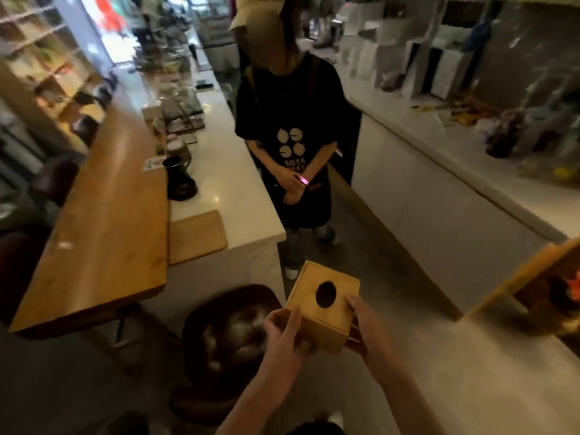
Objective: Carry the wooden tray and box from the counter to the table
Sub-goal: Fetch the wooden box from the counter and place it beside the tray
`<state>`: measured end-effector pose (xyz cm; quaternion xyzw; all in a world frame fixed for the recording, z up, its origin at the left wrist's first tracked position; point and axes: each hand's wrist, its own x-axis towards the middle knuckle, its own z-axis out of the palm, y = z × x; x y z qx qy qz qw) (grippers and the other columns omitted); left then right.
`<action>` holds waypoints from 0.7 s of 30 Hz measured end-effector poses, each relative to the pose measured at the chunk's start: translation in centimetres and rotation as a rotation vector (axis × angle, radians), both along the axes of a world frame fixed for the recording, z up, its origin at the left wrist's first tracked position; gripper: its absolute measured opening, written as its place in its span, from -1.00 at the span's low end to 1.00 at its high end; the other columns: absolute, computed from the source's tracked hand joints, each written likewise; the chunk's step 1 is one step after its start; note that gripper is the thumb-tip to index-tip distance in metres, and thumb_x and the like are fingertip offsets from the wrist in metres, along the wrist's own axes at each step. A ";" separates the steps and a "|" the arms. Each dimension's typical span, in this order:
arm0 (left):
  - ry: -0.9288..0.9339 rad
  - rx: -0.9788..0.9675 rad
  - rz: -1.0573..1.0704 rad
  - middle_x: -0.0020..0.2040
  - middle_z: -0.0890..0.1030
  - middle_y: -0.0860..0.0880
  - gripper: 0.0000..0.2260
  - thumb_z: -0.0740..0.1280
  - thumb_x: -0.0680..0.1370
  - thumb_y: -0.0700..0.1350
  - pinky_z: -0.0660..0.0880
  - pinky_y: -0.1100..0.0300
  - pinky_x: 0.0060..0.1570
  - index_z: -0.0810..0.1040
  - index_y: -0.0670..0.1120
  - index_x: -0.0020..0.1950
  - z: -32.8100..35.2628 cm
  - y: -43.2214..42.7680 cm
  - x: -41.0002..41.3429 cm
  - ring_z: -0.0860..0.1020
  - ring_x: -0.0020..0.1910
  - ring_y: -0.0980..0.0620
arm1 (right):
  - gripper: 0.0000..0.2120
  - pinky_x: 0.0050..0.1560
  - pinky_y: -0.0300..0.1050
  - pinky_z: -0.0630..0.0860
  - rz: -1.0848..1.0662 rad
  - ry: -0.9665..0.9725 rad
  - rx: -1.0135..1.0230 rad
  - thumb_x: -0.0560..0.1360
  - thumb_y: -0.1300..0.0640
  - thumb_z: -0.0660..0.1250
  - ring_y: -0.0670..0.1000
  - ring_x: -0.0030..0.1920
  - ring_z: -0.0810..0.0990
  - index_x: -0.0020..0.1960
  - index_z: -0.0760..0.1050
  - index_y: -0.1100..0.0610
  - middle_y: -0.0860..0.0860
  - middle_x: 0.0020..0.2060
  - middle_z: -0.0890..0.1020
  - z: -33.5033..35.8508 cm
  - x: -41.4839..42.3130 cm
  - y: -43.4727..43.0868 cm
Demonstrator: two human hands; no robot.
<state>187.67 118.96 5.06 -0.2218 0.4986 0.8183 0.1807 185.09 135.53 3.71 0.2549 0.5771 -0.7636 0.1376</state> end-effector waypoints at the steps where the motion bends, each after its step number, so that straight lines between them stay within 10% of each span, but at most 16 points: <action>1: -0.012 -0.023 0.036 0.30 0.45 -0.10 -0.47 0.40 0.48 0.06 0.55 -0.21 0.18 0.21 0.10 0.35 0.2 0.7 -1.6 0.52 0.25 -0.20 | -0.55 -0.18 -0.04 0.56 0.057 0.005 -0.004 0.59 -0.15 0.23 0.09 0.04 0.64 0.42 0.37 0.01 0.04 0.11 0.62 -0.2 -2.0 0.5; 21: -0.134 -0.248 0.591 0.22 0.54 -0.14 -0.49 0.35 0.42 0.27 0.55 -0.27 0.16 0.45 0.03 0.27 -3.9 8.1 -21.6 0.58 0.17 -0.16 | -0.54 0.04 0.05 0.61 1.058 -0.105 0.066 0.46 -0.21 0.34 0.10 0.13 0.68 0.28 0.52 -0.01 0.07 0.20 0.66 -4.7 -35.1 8.1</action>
